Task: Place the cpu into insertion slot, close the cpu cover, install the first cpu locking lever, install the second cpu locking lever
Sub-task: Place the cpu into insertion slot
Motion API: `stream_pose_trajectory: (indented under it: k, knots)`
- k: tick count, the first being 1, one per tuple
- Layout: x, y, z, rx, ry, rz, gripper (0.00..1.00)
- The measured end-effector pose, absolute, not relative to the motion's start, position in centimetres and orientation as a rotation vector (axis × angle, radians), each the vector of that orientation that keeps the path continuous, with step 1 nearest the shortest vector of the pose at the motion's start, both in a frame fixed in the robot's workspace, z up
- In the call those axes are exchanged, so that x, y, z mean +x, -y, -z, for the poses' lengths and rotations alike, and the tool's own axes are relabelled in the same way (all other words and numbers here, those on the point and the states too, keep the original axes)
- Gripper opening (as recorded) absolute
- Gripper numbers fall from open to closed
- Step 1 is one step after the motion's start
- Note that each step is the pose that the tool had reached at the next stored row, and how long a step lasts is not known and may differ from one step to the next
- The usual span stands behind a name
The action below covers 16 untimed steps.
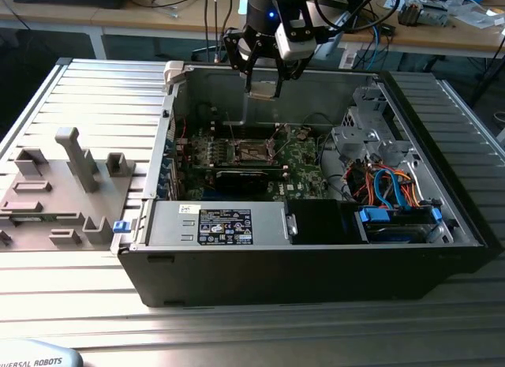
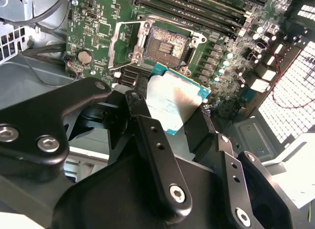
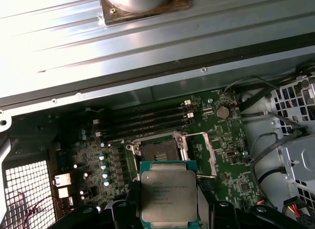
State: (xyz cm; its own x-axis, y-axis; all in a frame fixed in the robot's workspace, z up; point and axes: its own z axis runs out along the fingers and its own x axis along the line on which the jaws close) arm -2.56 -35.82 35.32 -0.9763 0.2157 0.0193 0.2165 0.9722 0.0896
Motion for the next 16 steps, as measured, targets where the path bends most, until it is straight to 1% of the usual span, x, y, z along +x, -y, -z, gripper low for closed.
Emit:
stream_pose_trajectory:
  k: [16]
  knots:
    - [-2.56, 35.82, -35.32, -0.371, 3.108, 0.143, 0.54]
